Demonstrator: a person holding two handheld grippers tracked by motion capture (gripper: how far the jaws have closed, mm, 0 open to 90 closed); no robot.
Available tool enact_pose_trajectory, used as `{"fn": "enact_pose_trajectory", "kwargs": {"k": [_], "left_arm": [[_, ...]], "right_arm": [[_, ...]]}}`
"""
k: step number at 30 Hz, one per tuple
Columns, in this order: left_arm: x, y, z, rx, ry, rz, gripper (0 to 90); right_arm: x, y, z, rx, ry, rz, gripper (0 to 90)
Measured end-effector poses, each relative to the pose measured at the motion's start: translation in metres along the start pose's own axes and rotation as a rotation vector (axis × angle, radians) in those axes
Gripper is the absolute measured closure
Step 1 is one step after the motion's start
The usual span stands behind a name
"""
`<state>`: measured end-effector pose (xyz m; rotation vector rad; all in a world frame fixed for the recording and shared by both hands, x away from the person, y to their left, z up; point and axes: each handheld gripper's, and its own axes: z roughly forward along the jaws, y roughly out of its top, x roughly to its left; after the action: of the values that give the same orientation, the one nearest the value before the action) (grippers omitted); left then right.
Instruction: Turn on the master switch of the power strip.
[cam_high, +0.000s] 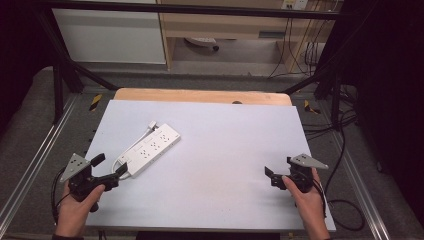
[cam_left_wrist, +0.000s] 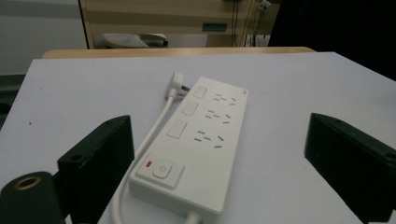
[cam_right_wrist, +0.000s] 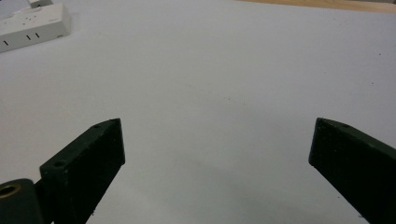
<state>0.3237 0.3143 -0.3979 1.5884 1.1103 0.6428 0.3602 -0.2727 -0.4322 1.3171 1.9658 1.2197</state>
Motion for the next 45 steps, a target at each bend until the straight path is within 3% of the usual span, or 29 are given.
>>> {"fn": "enact_pose_trajectory", "kwargs": {"k": [17, 35, 45], "left_arm": [[-0.003, 0.010, 0.007, -0.044, -0.019, -0.005, 8.0], [-0.006, 0.030, 0.032, -0.037, -0.035, 0.027, 7.8], [-0.003, 0.034, 0.044, -0.036, -0.032, 0.024, 9.3]], "right_arm": [[0.002, 0.000, 0.000, -0.003, 0.021, -0.010, 3.6], [0.003, 0.000, 0.000, -0.009, 0.032, -0.016, 3.4], [0.003, 0.000, 0.000, -0.008, 0.030, -0.018, 3.5]]}}
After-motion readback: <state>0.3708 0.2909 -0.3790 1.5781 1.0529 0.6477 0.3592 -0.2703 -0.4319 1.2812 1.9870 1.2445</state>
